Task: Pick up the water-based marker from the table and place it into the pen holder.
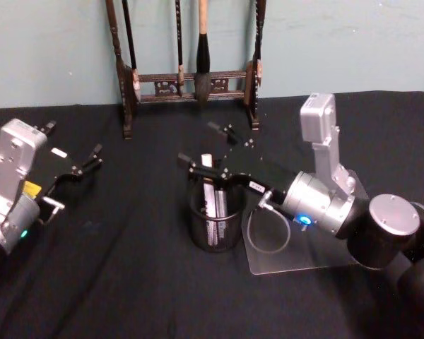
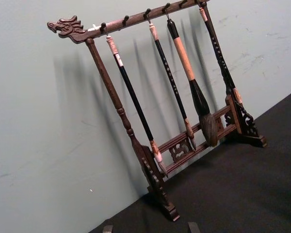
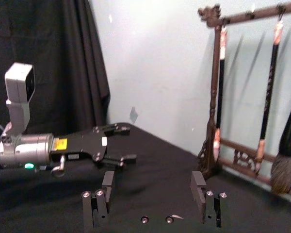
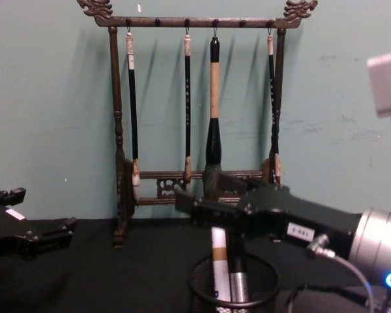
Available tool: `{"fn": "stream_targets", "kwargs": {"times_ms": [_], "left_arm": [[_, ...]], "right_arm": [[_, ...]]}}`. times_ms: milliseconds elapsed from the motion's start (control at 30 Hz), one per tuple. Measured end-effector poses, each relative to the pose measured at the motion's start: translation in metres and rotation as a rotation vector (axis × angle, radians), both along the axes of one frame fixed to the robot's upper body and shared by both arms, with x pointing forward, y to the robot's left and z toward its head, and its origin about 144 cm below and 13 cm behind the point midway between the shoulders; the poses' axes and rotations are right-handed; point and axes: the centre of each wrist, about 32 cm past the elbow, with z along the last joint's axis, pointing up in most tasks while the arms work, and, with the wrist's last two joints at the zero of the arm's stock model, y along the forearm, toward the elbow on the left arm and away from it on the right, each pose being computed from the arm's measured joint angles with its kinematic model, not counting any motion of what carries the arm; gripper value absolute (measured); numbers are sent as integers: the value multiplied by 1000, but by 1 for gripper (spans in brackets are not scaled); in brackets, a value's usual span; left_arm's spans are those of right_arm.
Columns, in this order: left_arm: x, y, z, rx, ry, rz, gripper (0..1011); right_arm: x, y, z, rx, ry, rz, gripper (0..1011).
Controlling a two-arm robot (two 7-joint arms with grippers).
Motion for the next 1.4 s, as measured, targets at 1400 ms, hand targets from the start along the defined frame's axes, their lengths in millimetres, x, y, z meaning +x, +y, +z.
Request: {"fn": "stream_targets", "kwargs": {"times_ms": [1400], "left_arm": [[0, 0, 0, 0, 0, 0, 1001]], "right_arm": [[-28, -72, -25, -201, 70, -467, 1003]]}}
